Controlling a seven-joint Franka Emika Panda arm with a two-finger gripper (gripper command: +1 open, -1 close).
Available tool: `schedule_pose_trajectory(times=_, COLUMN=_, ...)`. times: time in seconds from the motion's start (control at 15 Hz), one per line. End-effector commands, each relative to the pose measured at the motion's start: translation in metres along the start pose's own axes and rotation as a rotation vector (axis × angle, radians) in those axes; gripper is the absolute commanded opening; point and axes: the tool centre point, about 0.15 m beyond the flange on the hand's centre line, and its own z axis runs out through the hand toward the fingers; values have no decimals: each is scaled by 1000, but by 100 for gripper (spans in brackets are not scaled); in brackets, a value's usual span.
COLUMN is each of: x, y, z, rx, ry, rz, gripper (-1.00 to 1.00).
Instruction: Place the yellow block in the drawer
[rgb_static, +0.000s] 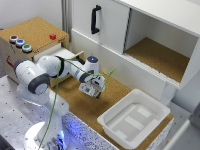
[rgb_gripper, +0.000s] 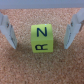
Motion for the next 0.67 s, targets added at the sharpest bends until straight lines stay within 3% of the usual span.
schedule_pose_trajectory(times=0.0, x=7, y=4, z=6, rx=-2, ry=-79, rz=-3, gripper=-100)
schedule_pose_trajectory(times=0.33, x=-5, y=13, z=-4, rx=-13, ry=-73, rz=29, gripper=-100)
schedule_pose_trajectory(times=0.6, x=11, y=23, z=-55, rx=-58, ry=-7, rz=-21, gripper=-100)
